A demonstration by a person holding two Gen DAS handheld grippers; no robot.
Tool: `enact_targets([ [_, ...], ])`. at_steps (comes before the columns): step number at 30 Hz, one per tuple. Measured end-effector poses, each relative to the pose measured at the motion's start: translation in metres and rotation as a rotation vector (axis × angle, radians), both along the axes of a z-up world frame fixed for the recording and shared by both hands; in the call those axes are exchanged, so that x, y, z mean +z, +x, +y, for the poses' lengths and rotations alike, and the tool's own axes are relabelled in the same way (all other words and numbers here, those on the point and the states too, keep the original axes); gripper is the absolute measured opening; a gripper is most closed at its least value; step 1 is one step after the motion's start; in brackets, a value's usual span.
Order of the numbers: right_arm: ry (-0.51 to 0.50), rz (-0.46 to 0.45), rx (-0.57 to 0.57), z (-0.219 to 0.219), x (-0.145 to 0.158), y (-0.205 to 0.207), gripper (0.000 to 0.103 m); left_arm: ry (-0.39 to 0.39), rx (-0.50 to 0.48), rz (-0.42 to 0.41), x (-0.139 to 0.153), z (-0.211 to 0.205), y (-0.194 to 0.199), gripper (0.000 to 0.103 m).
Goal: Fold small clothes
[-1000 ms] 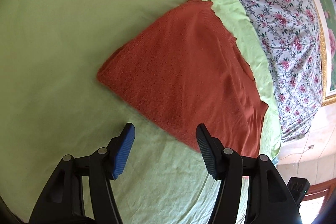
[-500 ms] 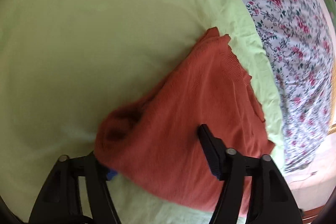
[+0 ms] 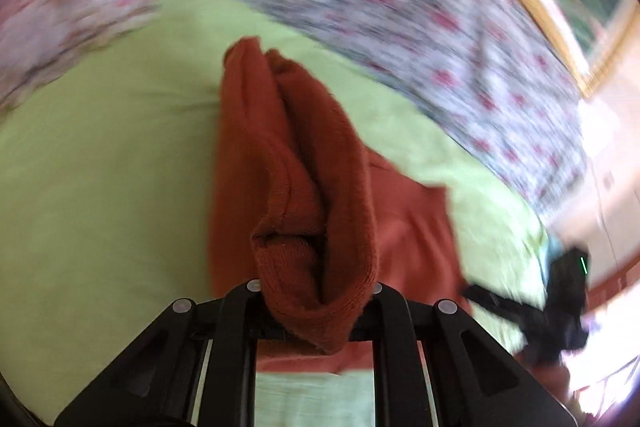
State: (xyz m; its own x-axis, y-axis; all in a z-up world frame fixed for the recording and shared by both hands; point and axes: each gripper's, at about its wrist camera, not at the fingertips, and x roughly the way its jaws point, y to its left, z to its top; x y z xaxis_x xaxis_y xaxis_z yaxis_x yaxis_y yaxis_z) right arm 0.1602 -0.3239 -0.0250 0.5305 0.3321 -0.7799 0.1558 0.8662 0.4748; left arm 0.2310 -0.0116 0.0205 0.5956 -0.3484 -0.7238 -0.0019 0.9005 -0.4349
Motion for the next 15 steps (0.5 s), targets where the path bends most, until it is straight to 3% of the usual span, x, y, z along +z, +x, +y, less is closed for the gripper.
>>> enact_targets([
  [3, 0.082, -0.01, -0.026, -0.017, 0.002, 0.01, 0.049, 0.015, -0.146, 0.007, -0.012, -0.055, -0.004, 0.013],
  [6, 0.183, 0.002, -0.043, -0.03, -0.004, 0.024, 0.049, 0.051, -0.233, 0.055, -0.041, -0.09, -0.007, 0.013],
  [9, 0.224, 0.03, -0.038, -0.032, -0.014, 0.039, 0.049, 0.1, -0.267, 0.087, -0.063, -0.108, -0.009, 0.012],
  [15, 0.282, 0.068, 0.042, -0.01, -0.034, 0.084, 0.049, 0.114, -0.273, 0.063, -0.058, -0.106, -0.01, 0.013],
])
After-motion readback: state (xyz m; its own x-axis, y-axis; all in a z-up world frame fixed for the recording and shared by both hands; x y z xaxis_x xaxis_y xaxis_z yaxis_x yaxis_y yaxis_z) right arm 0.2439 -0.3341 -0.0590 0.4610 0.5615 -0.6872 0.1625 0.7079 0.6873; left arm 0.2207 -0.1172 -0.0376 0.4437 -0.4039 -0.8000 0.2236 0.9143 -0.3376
